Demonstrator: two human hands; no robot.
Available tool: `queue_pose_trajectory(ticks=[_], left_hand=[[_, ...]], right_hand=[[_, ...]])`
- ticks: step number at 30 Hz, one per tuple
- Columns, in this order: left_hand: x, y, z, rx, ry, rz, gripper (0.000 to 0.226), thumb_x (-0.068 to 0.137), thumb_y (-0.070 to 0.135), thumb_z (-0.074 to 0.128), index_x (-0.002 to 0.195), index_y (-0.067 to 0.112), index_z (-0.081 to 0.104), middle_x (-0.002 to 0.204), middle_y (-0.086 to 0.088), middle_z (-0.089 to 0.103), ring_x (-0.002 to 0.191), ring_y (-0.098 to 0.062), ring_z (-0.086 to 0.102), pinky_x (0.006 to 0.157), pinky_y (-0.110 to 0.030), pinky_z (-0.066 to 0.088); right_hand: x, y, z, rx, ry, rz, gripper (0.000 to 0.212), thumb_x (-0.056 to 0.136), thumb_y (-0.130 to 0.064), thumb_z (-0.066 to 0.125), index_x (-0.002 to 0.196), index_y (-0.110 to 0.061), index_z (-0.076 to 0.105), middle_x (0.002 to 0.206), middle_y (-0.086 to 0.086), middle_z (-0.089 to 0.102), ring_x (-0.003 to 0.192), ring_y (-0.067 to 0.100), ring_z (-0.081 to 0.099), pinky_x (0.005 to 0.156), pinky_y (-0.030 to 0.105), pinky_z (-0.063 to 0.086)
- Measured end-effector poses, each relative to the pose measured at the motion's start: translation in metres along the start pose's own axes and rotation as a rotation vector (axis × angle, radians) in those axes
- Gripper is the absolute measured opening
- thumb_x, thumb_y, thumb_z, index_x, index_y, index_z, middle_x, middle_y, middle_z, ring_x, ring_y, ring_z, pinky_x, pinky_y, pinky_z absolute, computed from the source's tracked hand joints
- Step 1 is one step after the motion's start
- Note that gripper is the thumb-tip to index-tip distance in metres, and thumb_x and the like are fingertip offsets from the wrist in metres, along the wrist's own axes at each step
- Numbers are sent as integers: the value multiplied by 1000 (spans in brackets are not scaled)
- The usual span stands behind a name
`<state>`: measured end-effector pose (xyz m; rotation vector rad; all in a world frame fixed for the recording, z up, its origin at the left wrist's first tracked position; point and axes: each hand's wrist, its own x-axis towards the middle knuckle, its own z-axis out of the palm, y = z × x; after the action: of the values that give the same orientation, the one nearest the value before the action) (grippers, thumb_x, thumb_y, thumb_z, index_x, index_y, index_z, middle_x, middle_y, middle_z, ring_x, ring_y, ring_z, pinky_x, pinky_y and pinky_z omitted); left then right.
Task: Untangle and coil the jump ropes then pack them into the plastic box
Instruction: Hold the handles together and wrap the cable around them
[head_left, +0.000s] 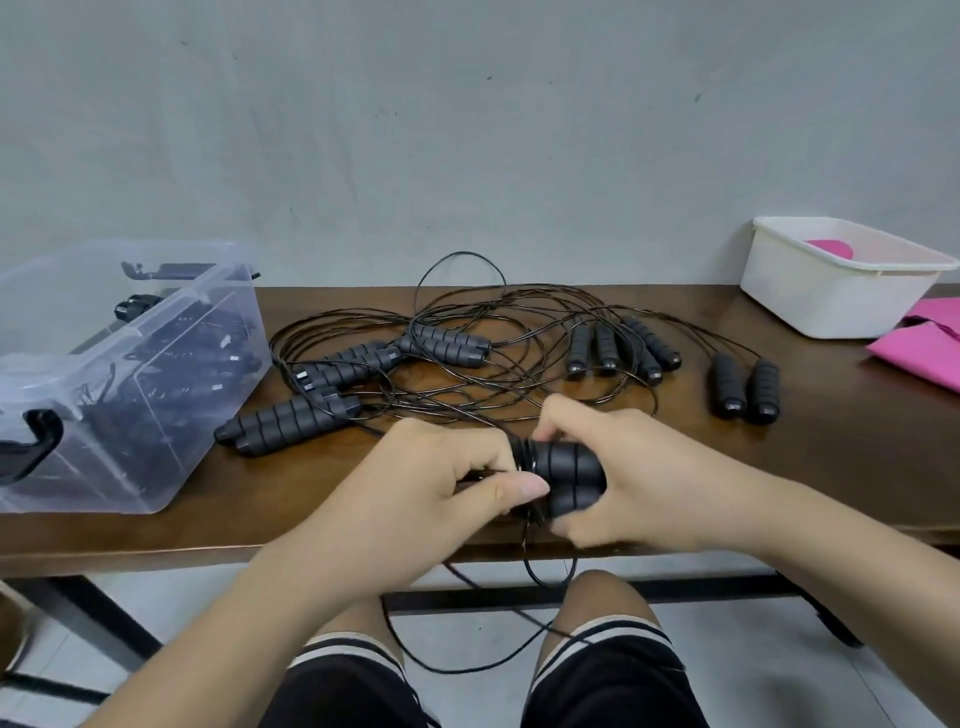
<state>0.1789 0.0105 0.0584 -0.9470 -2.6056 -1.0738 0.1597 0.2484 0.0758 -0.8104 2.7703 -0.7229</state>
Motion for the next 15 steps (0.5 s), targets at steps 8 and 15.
queue_pose_trajectory(ticks=[8,15], left_hand=[[5,-15,-21,-137,47,68,35,75,46,92,68,23,67,59,1,55,57,-15,48,55,-31,40],[5,-30,-3,-371,84,31,26,92,44,72,73,29,64,66,13,56,63,-1,50,64,-17,39]], right_hand=[[-14,-25,-12,40,-193,-115,51,76,-21,91,106,-30,52,77,-6,66,63,12,54,56,29,43],[-23,-32,-7,407,-84,-95,37,82,-10,92,99,-29,66,97,-2,77,89,22,75,84,37,62]])
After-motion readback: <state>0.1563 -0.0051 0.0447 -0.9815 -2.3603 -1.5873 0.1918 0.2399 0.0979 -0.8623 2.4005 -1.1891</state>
